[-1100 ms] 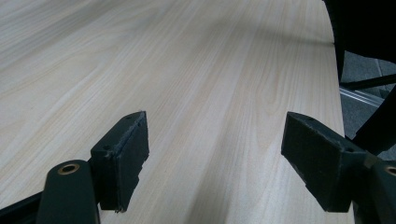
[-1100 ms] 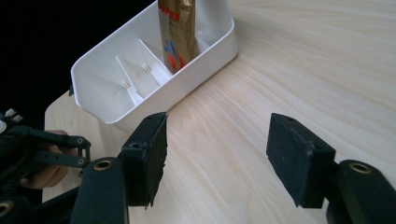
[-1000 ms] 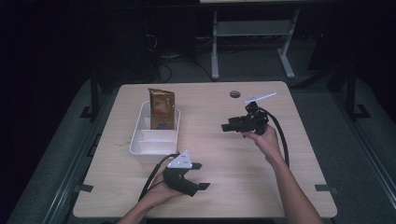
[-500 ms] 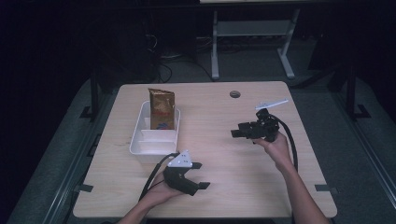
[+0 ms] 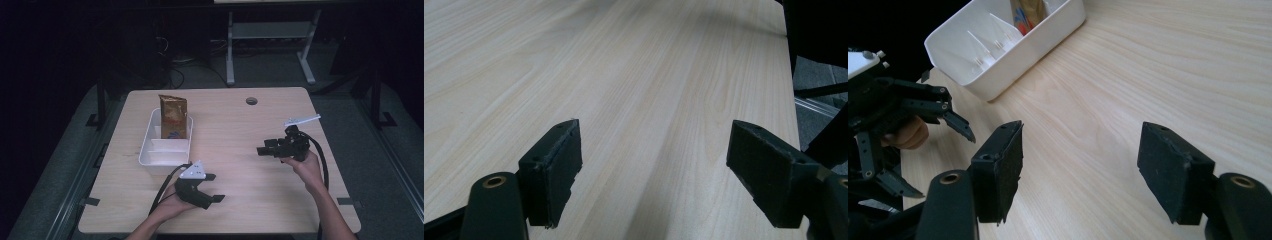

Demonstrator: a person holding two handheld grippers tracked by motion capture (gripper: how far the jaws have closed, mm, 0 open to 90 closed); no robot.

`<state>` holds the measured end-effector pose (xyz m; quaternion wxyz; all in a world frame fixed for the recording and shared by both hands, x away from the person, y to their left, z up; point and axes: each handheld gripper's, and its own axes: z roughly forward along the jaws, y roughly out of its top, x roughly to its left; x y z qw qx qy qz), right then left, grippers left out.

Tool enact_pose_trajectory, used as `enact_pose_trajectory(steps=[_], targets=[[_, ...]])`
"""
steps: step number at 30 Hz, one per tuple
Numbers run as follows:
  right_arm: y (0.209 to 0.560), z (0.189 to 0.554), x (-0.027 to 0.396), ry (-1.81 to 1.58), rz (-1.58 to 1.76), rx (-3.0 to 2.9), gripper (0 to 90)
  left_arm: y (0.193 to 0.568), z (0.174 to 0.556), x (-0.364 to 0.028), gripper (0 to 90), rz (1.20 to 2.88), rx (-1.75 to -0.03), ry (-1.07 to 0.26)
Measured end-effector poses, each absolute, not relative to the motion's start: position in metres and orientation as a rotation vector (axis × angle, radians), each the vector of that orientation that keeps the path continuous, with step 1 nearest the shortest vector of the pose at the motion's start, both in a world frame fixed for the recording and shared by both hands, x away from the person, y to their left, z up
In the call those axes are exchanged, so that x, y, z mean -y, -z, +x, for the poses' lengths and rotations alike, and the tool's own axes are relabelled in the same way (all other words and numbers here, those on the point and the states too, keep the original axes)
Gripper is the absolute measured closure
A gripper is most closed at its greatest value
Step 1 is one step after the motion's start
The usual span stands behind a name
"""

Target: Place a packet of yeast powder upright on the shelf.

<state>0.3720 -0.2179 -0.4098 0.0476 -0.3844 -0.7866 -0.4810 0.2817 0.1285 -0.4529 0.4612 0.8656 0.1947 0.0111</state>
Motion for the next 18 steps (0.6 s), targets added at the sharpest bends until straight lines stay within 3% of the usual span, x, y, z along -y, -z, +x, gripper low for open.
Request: enact_pose_trajectory(steps=[18], targets=[[0.422, 0.347, 0.236, 1.445, -1.186, 2.390, 32.7, 0.454, 0.285, -0.128, 21.7, 2.128, -0.493, -0.036]])
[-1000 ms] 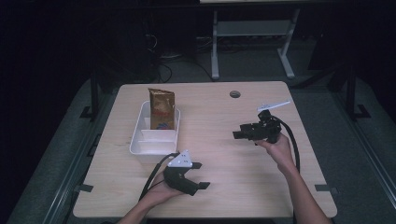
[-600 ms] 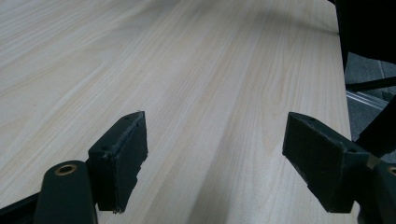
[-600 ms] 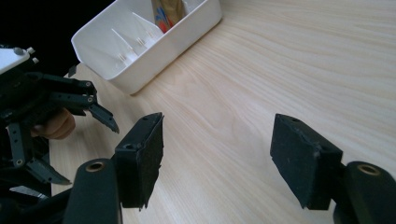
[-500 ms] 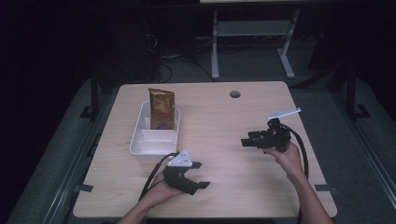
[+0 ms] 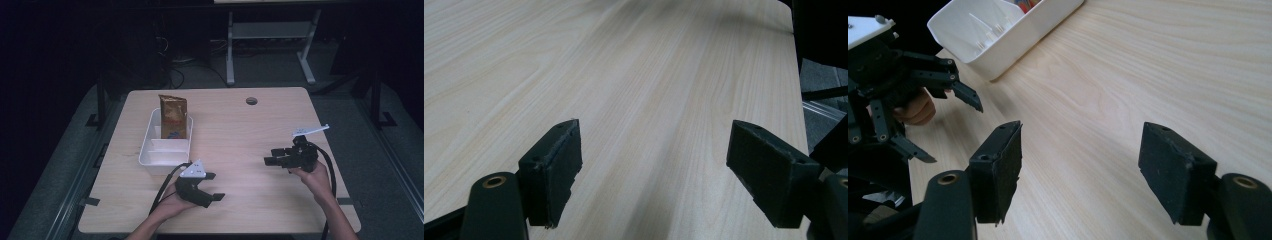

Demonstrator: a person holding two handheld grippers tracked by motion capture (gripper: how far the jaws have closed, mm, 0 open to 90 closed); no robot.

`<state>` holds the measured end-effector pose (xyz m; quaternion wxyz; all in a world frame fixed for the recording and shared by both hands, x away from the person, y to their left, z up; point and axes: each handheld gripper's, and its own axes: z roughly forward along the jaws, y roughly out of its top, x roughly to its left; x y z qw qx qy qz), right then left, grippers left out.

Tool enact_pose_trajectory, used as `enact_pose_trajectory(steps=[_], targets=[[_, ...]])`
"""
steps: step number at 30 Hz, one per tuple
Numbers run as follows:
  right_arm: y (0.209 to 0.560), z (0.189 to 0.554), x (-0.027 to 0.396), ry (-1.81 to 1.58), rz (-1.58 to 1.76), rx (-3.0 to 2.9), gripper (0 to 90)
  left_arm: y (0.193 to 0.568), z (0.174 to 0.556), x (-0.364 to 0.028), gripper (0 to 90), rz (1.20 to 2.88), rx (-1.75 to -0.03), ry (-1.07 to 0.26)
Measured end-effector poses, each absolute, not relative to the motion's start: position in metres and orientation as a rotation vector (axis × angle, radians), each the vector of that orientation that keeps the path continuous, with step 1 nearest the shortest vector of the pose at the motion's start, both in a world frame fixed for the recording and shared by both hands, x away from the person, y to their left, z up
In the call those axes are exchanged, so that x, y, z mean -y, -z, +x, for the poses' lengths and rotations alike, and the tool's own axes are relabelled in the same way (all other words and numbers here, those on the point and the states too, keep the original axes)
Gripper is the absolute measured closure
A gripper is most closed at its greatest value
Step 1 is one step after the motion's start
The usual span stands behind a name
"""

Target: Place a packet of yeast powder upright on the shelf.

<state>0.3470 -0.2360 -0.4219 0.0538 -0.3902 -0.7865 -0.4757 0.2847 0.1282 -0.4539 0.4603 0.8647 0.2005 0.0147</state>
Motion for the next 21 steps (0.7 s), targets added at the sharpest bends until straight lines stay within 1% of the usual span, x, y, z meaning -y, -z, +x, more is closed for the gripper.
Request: enact_pose_trajectory(steps=[21], targets=[[0.438, 0.321, 0.247, 1.395, -1.192, 2.391, 32.0, 0.454, 0.285, -0.127, 21.8, 2.134, -0.497, -0.044]])
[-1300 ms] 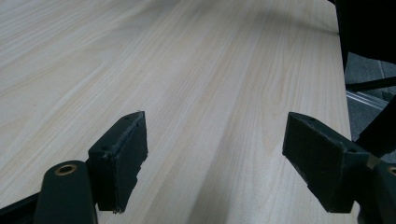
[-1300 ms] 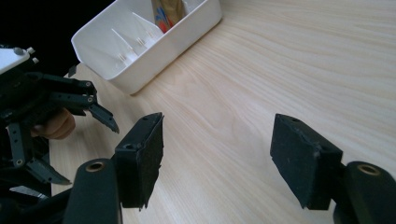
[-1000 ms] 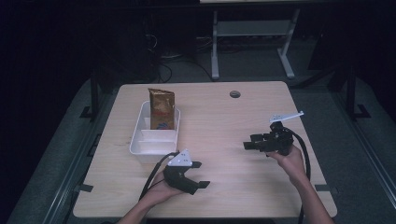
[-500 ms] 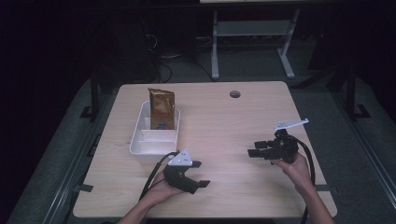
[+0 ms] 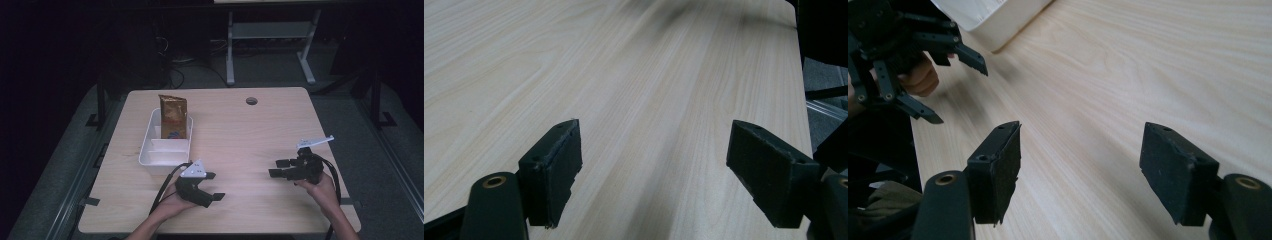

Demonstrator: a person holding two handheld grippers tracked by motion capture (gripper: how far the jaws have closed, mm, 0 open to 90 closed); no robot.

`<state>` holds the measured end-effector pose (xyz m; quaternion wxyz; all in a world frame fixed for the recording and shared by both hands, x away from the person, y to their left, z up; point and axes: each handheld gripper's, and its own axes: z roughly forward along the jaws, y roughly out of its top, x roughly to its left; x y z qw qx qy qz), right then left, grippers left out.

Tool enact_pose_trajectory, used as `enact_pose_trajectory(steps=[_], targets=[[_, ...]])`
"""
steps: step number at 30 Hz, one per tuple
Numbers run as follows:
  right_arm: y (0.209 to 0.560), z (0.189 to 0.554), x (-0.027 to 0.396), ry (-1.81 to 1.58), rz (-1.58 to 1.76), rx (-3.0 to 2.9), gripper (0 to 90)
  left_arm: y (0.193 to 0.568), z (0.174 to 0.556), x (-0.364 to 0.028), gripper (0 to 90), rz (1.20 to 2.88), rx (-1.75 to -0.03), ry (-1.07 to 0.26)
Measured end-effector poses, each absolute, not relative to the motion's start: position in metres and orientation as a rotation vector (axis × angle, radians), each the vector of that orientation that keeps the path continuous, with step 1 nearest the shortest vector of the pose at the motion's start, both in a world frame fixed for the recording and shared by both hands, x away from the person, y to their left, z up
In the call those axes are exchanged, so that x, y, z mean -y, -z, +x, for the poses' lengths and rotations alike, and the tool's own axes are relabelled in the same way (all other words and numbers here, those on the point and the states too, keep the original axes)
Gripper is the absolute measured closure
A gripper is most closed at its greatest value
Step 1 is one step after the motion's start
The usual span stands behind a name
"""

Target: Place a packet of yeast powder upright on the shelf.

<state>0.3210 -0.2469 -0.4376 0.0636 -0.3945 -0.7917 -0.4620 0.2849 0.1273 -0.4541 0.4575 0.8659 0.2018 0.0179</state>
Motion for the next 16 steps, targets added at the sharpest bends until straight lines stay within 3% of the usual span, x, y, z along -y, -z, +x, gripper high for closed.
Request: enact_pose_trajectory(steps=[16], targets=[[0.449, 0.300, 0.239, 1.381, -1.183, 2.400, 31.9, 0.455, 0.280, -0.124, 21.8, 2.164, -0.471, -0.065]])
